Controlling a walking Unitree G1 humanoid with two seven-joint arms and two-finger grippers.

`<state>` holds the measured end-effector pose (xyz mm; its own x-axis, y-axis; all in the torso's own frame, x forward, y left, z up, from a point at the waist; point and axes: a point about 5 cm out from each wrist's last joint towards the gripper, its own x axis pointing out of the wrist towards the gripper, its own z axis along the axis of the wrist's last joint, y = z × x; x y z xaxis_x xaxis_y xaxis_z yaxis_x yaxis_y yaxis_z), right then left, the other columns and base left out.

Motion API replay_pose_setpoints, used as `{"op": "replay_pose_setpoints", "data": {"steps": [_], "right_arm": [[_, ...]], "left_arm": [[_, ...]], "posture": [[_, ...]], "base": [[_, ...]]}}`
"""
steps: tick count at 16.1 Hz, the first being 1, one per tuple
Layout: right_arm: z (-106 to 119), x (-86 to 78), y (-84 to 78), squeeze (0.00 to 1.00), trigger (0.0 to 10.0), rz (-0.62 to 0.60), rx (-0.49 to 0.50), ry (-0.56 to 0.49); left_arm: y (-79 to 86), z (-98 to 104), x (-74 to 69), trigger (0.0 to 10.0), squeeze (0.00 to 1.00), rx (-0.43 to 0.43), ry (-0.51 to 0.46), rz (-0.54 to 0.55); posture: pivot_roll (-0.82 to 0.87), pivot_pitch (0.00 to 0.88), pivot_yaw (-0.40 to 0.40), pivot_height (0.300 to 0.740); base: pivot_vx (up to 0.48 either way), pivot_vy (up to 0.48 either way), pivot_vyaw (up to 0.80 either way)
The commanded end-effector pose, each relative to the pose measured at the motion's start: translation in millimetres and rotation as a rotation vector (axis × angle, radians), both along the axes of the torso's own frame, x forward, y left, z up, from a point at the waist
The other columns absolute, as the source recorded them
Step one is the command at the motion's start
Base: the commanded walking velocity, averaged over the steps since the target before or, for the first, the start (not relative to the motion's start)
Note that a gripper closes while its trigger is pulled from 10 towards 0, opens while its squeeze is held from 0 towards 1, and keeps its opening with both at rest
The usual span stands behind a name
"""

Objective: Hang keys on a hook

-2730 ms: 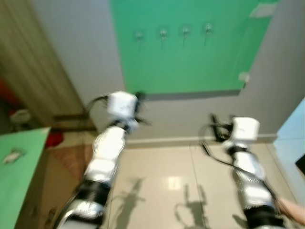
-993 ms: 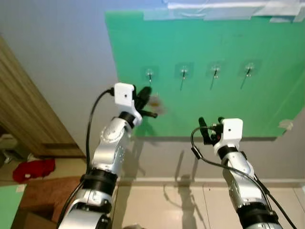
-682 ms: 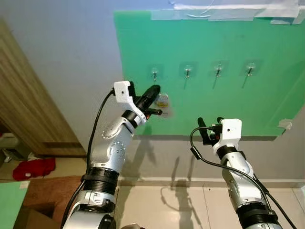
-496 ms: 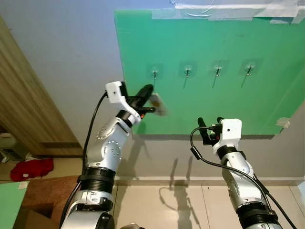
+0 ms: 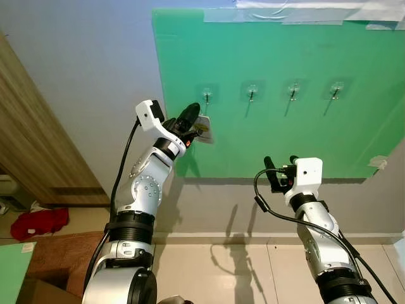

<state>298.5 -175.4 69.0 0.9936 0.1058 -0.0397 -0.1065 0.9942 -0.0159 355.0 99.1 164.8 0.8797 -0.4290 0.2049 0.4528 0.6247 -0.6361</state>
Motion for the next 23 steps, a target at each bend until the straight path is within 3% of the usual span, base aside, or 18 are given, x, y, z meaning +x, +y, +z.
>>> {"op": "replay_pose_setpoints", "data": {"steps": [1, 9, 17, 23], "right_arm": [[0.4, -2.0, 0.5, 0.0, 10.0, 0.006, 0.001, -0.002], [-1.2, -4.9, 1.0, 0.0, 10.0, -0.006, 0.01, -0.002], [-1.1, -11.8, -9.8, 0.0, 10.0, -0.019, -0.013, 0.0], [-1.4, -13.1, -8.6, 0.0, 10.0, -0.013, -0.013, 0.01]], "left_arm": [[-2.8, 5.8, 3.6, 0.0, 0.0, 0.009, -0.003, -0.005], [-22.9, 13.0, 16.1, 0.0, 0.0, 0.153, -0.039, -0.038], [-28.6, 19.8, 29.0, 0.0, 0.0, 0.156, -0.058, -0.015], [-17.3, 22.1, 35.3, 0.0, 0.0, 0.097, -0.05, 0.061]], "posture": [[-0.09, 0.0, 0.078, 0.74], [-0.11, 0.0, 0.096, 0.74], [-0.15, 0.0, 0.094, 0.74], [-0.14, 0.0, 0.088, 0.74]], "base": [[0.0, 0.0, 0.0], [0.0, 0.0, 0.0], [0.0, 0.0, 0.0], [0.0, 0.0, 0.0]]}}
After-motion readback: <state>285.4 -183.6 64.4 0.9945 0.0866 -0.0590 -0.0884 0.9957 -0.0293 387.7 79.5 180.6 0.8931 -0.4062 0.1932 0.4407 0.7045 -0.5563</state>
